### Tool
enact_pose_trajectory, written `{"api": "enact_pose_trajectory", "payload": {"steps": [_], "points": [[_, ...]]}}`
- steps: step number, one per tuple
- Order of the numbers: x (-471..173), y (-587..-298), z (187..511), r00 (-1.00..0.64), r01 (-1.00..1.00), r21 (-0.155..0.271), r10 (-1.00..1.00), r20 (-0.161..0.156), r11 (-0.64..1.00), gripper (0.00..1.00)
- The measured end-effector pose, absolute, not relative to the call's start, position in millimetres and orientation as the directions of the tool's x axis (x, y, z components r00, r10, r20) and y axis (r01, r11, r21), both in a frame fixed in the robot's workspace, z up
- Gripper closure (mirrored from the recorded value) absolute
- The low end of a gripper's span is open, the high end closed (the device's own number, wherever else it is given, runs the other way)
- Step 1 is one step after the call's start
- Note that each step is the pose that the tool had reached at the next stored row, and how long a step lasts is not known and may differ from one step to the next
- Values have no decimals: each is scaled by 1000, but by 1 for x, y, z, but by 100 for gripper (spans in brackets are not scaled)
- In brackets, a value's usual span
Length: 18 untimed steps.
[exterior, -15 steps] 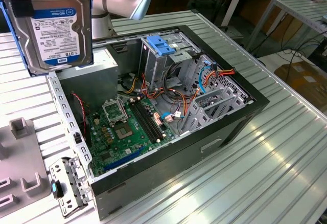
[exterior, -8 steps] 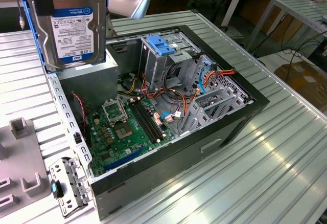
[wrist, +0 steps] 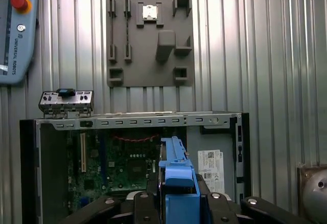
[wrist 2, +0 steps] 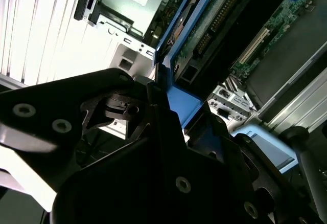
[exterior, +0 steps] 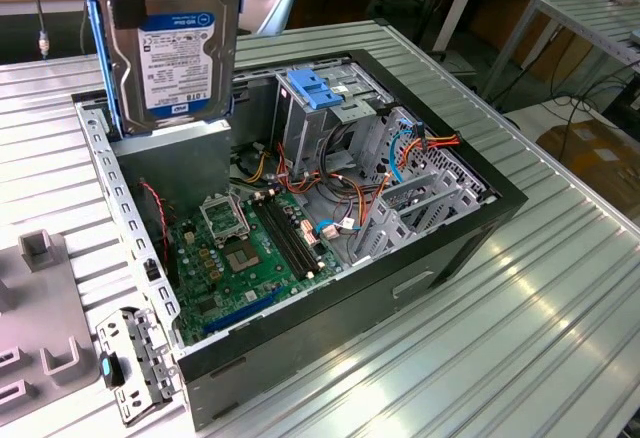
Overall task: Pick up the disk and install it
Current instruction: 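Pick up the disk, then insert the disk into the insertion slot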
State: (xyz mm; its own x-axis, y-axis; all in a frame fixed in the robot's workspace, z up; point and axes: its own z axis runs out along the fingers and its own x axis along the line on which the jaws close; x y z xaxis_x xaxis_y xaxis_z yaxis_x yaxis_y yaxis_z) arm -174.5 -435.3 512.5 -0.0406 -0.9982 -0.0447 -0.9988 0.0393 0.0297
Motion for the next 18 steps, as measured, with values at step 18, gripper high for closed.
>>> {"api": "enact_pose_trajectory", "payload": {"steps": [18], "points": [[-134, -436, 512, -41, -999, 30, -998, -45, 40, 63]]}}
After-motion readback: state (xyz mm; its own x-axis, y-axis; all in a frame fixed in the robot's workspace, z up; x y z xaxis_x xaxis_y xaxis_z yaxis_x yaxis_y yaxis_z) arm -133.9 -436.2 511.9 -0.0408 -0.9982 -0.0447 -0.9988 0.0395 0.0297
